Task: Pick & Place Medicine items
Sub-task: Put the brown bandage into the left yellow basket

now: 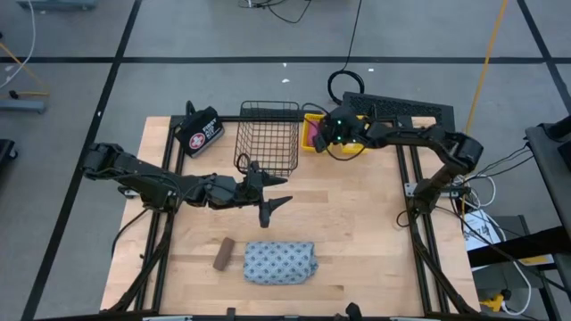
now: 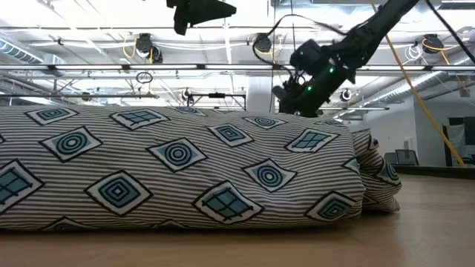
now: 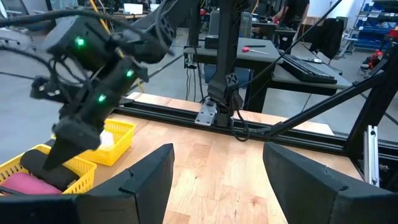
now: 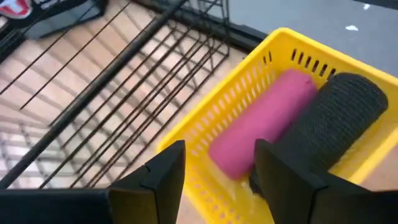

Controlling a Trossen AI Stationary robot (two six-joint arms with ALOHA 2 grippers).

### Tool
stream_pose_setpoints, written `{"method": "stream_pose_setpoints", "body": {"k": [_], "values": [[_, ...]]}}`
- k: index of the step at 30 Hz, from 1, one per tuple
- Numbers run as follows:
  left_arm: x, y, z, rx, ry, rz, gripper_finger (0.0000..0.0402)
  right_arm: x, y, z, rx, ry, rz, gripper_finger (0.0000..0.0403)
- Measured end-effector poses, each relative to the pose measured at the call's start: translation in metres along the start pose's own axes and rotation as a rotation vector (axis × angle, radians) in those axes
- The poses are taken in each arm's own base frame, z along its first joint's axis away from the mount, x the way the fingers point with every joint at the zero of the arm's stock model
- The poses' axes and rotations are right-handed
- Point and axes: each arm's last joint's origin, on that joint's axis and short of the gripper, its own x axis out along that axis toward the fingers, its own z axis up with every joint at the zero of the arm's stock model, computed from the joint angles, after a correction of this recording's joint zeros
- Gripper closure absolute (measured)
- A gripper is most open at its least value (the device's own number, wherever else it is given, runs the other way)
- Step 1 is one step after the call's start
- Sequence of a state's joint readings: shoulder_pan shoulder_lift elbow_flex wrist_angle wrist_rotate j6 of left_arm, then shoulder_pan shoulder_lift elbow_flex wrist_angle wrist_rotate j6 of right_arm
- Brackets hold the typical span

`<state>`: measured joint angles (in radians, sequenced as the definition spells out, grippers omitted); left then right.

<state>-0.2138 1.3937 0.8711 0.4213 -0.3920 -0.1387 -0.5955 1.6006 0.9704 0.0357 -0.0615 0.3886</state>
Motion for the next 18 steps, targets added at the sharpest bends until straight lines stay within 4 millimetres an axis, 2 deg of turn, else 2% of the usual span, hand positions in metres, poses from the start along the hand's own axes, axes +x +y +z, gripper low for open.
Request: {"method": "stream_pose_setpoints", "body": {"k": [4, 8, 13, 18], "values": [[0.000, 0.000, 0.000, 0.002, 0.000, 0.000, 0.0146, -0.020, 0.019, 0.006, -0.087, -0.025, 0.144, 0.0228], [0.000, 0.000, 0.000, 0.004, 0.000, 0.000, 0.0146, -0.048, 0.051, 0.001, -0.190, -0.050, 0.360, 0.0234], [0.000, 0.000, -0.001, -0.016, 0.015, -0.014, 0.0146, -0.090, 0.092, -0.035, -0.354, -0.125, 0.633, 0.0239], [-0.001, -0.002, -0.005, 0.009, 0.064, -0.088, 0.0146, -0.130, 0.105, -0.082, -0.437, -0.215, 0.856, 0.0239]]}}
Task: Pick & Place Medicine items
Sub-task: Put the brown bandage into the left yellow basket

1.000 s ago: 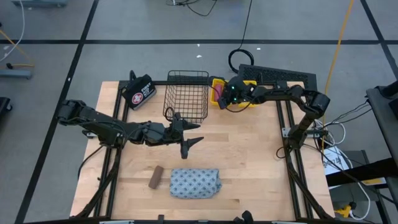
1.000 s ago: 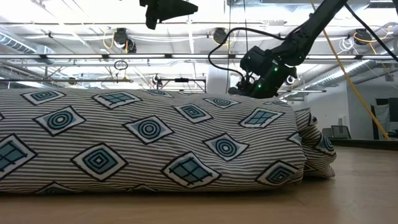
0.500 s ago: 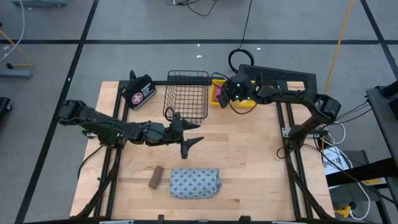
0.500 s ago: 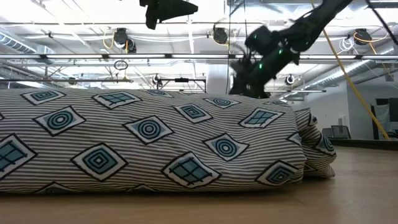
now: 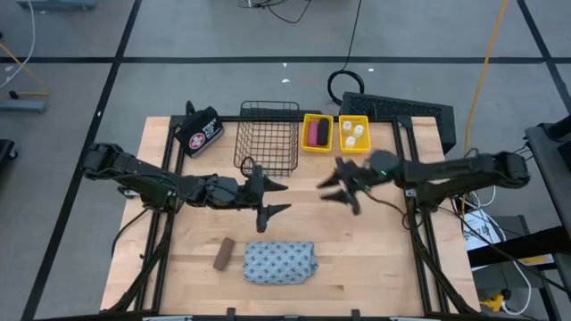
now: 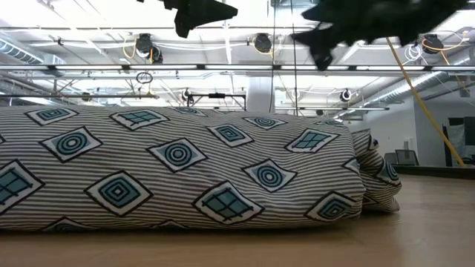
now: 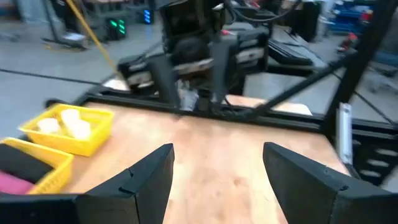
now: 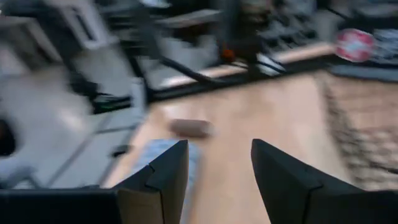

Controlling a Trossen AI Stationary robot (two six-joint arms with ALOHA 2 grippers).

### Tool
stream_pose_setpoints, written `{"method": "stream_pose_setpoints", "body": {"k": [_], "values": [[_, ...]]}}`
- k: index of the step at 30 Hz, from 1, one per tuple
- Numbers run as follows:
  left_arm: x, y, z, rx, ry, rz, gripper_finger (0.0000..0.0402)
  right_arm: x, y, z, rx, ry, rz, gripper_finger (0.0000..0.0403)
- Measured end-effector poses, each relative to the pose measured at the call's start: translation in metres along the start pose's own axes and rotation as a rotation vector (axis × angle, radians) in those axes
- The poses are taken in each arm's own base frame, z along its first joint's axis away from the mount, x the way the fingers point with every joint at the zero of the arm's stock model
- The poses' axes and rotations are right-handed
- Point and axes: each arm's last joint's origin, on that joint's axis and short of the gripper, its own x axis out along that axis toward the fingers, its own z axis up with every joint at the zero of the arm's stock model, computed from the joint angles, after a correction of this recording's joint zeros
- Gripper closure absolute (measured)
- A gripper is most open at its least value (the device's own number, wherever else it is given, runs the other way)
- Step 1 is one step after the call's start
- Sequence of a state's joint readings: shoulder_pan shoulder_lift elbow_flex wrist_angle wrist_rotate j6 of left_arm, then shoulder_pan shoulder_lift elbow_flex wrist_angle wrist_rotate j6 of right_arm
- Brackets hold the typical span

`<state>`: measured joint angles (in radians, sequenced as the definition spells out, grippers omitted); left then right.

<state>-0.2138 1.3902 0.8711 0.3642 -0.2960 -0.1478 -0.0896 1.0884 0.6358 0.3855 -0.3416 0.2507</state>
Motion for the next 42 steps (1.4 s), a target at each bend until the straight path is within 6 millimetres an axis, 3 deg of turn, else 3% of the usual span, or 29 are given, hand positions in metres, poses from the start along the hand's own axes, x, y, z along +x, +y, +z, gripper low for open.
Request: {"method": "stream_pose_setpoints", "body": {"k": [4, 10, 17, 22, 29, 36, 42], "values": [[-0.012, 0.000, 0.005, -0.007, 0.043, -0.062, 0.0146, -0.019, 0.025, -0.018, -0.034, -0.106, 0.132, 0.0241], [-0.039, -0.010, 0.002, -0.007, 0.195, -0.090, 0.0146, -0.044, 0.041, -0.040, -0.080, -0.234, 0.248, 0.0241], [-0.070, -0.034, -0.031, -0.213, 0.559, -0.066, 0.0147, -0.060, 0.040, -0.059, -0.098, -0.288, 0.275, 0.0241], [-0.083, -0.052, -0.060, -0.392, 0.774, 0.058, 0.0147, -0.063, 0.038, -0.065, -0.120, -0.312, 0.246, 0.0241], [-0.085, -0.067, -0.096, -0.566, 0.969, 0.253, 0.0147, -0.063, 0.038, -0.065, -0.119, -0.309, 0.237, 0.0241], [-0.086, -0.070, -0.128, -0.741, 1.303, 0.451, 0.0147, -0.062, 0.037, -0.067, -0.112, -0.285, 0.221, 0.0241], [-0.083, -0.074, -0.140, -0.752, 1.329, 0.501, 0.0147, -0.062, 0.037, -0.068, -0.114, -0.285, 0.219, 0.0241]]}}
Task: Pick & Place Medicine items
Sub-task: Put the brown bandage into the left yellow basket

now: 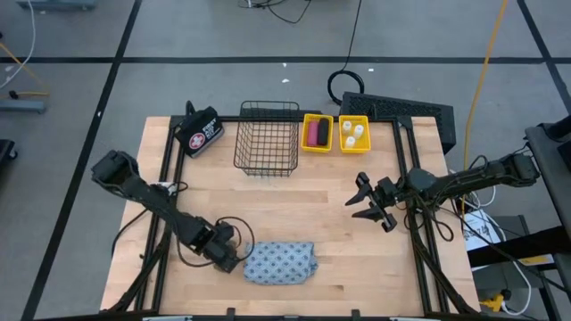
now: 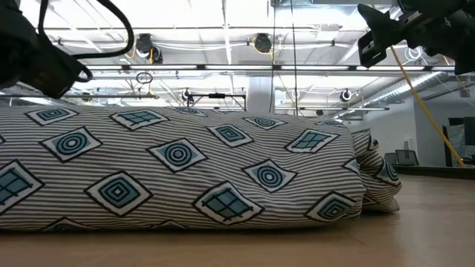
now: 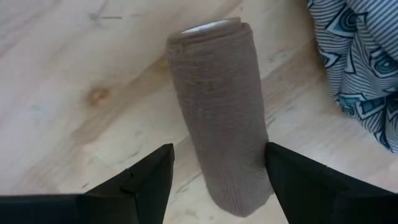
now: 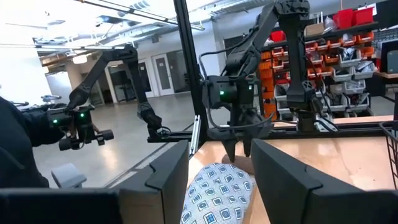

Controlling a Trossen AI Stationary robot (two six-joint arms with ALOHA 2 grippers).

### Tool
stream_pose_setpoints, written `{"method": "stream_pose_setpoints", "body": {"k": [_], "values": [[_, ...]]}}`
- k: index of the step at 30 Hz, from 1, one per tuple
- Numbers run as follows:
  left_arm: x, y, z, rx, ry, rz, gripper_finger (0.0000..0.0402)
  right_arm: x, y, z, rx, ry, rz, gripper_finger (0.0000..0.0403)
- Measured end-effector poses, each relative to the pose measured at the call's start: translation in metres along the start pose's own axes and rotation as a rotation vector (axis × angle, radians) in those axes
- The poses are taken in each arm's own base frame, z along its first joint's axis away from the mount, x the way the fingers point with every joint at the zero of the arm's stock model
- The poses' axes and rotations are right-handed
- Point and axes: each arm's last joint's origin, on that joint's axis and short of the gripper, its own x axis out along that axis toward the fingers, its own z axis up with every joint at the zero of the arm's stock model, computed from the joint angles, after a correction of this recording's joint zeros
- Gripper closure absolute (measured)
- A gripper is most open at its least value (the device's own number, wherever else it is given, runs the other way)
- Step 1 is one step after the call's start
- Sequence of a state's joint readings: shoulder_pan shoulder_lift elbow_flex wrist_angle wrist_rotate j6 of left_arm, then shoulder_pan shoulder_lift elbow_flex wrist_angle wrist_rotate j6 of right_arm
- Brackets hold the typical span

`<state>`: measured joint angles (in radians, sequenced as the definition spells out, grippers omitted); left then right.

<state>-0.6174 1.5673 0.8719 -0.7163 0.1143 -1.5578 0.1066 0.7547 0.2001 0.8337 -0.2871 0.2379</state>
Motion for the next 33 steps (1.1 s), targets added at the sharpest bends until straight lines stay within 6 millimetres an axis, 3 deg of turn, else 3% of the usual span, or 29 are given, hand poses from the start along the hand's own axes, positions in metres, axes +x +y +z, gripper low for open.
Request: {"method": "stream_pose_setpoints", "body": {"k": [11, 22, 33], "values": [[0.027, -0.017, 0.004, 0.067, -0.004, -0.047, 0.0147, 0.000, 0.000, -0.001, 0.004, 0.014, -0.005, 0.0241], [0.028, -0.018, 0.010, 0.115, -0.039, -0.061, 0.0147, 0.000, 0.000, -0.002, 0.007, 0.015, -0.006, 0.0241], [0.028, -0.021, 0.012, 0.306, -0.075, -0.082, 0.0147, 0.000, -0.001, -0.002, 0.009, 0.022, -0.007, 0.0241]]}}
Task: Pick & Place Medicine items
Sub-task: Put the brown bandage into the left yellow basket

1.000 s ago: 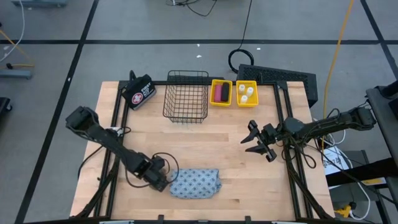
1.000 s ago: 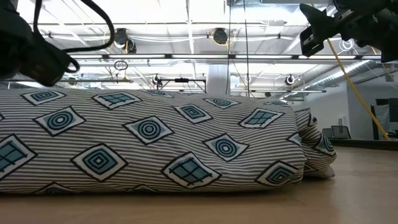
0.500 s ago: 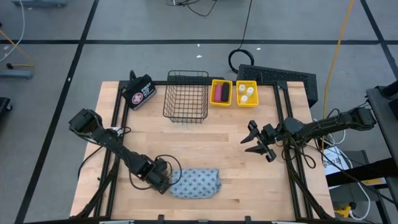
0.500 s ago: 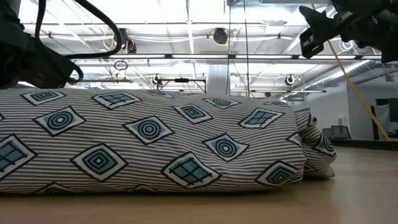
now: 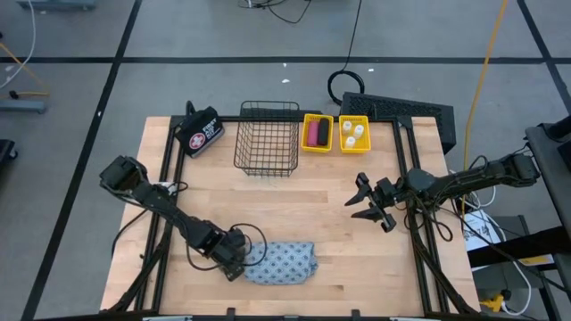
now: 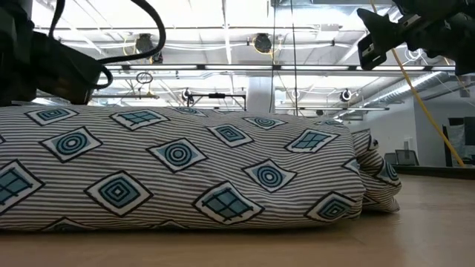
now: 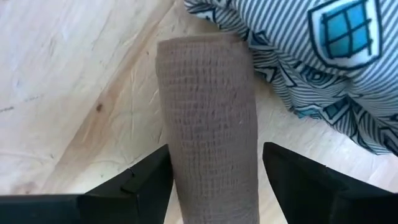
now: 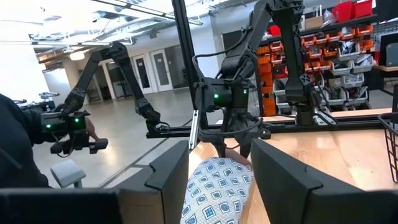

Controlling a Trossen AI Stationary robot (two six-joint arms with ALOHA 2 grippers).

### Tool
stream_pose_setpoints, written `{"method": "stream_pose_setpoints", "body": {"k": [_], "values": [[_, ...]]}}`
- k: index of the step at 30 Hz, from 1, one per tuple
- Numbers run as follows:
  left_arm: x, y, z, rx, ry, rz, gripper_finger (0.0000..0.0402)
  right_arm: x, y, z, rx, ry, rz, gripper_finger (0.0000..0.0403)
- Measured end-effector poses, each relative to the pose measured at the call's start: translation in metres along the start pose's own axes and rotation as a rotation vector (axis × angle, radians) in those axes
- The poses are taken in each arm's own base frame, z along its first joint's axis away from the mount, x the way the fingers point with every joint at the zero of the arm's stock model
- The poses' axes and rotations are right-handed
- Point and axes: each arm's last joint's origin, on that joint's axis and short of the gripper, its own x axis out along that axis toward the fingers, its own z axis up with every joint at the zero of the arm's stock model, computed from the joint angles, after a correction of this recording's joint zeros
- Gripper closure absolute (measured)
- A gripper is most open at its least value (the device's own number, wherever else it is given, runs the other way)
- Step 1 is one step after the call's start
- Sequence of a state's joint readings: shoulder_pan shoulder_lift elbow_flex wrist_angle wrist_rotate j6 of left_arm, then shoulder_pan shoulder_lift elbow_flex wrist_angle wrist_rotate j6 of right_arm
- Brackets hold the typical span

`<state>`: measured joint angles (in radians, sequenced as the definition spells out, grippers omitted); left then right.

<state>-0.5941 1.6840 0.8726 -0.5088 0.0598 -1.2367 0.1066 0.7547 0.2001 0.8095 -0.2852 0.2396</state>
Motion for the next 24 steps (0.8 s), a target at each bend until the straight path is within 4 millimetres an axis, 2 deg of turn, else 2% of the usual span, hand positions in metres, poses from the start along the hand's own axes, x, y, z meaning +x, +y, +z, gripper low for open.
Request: {"method": "stream_pose_setpoints", "body": {"k": [5, 12, 19, 24], "values": [[0.000, 0.007, 0.001, 0.030, -0.086, 0.100, 0.0147, 0.000, 0.000, 0.000, -0.013, 0.003, -0.001, 0.0241], [-0.001, 0.014, 0.008, 0.235, -0.312, 0.275, 0.0147, 0.000, -0.001, -0.002, -0.014, 0.021, -0.008, 0.0241], [-0.005, 0.027, 0.034, 0.291, -0.459, 0.418, 0.0147, 0.000, -0.002, -0.002, -0.013, 0.010, -0.057, 0.0241], [-0.011, 0.039, 0.059, 0.159, -0.465, 0.419, 0.0147, 0.000, -0.003, -0.003, -0.008, 0.017, -0.087, 0.0241]]}}
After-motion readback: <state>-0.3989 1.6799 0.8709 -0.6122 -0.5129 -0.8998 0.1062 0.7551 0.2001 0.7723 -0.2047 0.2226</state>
